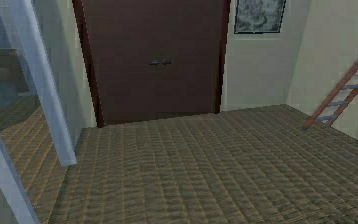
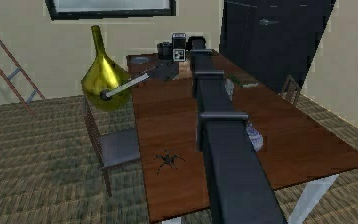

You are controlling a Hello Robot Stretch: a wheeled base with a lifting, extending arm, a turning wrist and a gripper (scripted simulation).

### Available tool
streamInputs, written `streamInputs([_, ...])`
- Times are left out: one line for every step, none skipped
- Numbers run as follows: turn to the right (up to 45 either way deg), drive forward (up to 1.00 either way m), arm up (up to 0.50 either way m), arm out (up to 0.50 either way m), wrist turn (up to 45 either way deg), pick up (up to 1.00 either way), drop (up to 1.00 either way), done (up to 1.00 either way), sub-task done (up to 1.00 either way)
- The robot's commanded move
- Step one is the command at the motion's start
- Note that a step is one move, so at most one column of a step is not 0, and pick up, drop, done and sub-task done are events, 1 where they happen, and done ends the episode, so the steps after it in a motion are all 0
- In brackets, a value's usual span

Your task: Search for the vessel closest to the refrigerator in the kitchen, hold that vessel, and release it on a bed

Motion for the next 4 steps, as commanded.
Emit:
streamInputs([0.0, 0.0, 0.0, 0.0, -45.0, 0.0, 0.0, 0.0, 0.0])
streamInputs([0.0, 0.0, 0.0, 0.0, -18.0, 0.0, 0.0, 0.0, 0.0])
streamInputs([0.0, 0.0, 0.0, -0.42, 0.0, 0.0, 0.0, 0.0, 0.0])
streamInputs([-24.0, 0.0, 0.0, 0.0, 0.0, 0.0, 0.0, 0.0, 0.0])
